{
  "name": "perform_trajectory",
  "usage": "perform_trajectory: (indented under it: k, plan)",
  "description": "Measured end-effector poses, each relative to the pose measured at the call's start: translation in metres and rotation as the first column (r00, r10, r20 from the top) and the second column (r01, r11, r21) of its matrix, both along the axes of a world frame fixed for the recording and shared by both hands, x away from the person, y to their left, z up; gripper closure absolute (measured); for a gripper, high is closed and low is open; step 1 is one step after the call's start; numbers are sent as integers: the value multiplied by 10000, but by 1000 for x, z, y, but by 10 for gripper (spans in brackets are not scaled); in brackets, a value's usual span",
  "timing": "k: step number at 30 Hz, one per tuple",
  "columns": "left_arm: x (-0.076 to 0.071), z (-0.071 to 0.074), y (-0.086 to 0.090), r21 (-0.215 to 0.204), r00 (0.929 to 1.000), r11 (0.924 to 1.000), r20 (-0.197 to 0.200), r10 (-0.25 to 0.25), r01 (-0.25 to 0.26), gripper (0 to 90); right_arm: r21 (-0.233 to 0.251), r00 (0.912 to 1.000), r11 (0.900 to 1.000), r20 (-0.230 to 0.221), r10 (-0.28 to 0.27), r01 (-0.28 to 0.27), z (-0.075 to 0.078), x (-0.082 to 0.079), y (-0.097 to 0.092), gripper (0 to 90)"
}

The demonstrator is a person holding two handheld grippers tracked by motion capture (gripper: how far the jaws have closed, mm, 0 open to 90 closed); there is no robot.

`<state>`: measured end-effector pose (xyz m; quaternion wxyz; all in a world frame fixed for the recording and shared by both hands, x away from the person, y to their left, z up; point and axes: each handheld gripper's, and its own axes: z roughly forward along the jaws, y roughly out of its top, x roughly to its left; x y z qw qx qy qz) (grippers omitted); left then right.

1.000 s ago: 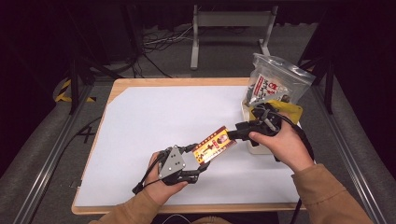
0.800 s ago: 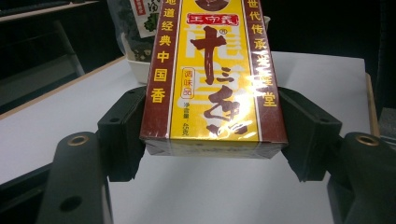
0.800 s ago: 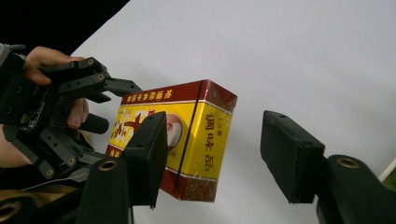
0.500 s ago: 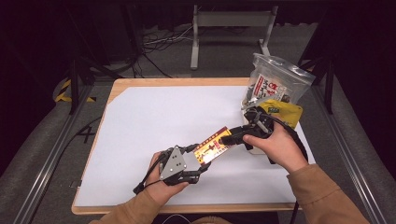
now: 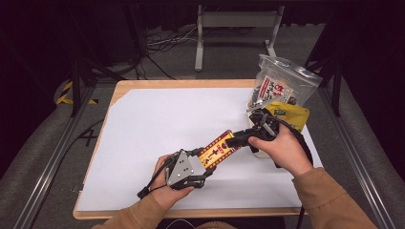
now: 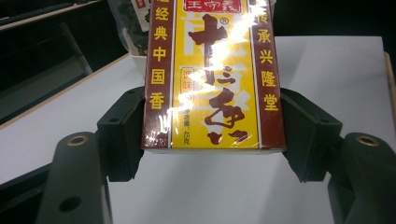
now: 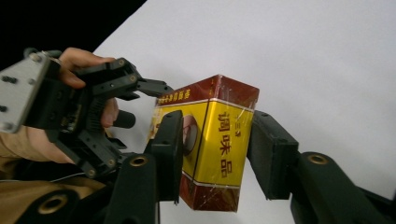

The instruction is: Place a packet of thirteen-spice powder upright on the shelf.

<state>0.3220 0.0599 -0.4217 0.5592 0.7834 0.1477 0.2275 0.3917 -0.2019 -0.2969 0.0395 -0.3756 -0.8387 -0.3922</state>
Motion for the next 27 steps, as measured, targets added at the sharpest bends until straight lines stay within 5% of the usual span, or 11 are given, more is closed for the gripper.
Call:
perform_trajectory:
  k: [7, 11, 14, 17, 20, 27]
  plan:
    - [2, -3, -2, 350, 9999, 9993, -44, 92, -91, 313, 623, 9987, 9980, -507, -30, 61, 4, 0, 1, 661]
    - [4, -4, -2, 244, 9990, 9997, -437, 69, -58, 295, 733, 9983, 9973, -577, 12, 31, 5, -1, 4, 679]
    - [7, -4, -2, 158, 9927, 9997, -1196, -183, 203, 256, 789, 9987, 9967, -459, 239, -202, 7, -2, 6, 688]
    - [11, -6, 0, 258, 9888, 9993, -1475, -228, 269, 178, 635, 9994, 9978, -264, 217, -200, 10, -4, 7, 688]
    - [14, -6, 2, 237, 9863, 9994, -1635, -217, 259, 154, 368, 9988, 9989, 409, 275, -290, 19, -7, 2, 689]
    - [15, -3, 9, 181, 9867, 9998, -1625, -96, 127, 149, -509, 9903, 9974, 1270, 566, -505, 32, -12, -8, 689]
